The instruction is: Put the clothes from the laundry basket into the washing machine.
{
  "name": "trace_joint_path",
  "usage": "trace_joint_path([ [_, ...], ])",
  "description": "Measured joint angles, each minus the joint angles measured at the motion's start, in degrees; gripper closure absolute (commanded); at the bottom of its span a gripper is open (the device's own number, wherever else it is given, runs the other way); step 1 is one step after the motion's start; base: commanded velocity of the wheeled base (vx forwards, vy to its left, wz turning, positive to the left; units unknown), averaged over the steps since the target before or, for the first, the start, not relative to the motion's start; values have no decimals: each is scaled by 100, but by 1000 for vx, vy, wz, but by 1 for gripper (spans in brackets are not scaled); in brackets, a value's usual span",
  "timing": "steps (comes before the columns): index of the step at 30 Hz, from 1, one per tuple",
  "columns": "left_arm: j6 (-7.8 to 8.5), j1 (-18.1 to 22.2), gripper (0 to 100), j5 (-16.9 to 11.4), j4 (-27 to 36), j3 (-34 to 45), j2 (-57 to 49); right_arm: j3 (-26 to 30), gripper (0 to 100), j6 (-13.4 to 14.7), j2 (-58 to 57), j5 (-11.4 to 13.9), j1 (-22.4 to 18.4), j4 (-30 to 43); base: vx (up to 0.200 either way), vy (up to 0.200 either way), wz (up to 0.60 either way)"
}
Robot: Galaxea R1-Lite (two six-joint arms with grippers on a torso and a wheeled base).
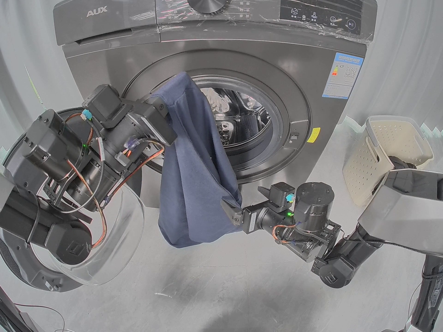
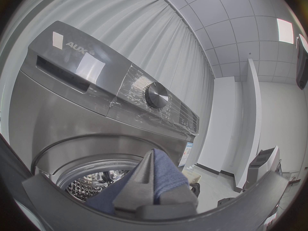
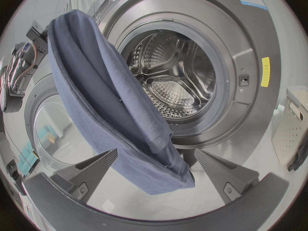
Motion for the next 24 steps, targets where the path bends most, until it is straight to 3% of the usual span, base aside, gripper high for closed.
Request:
trace_joint_path([
  [12, -2, 2, 100, 0, 0, -4, -9, -338, 0, -73, 373, 523, 79, -399, 0, 0, 0],
  [18, -6, 28, 100, 9, 2, -9, 17, -117, 0, -65, 455, 908, 250, -675, 0, 0, 0],
  [24, -6, 37, 100, 9, -2, -11, 38, 66, 0, -51, 458, 1017, 451, -768, 0, 0, 0],
])
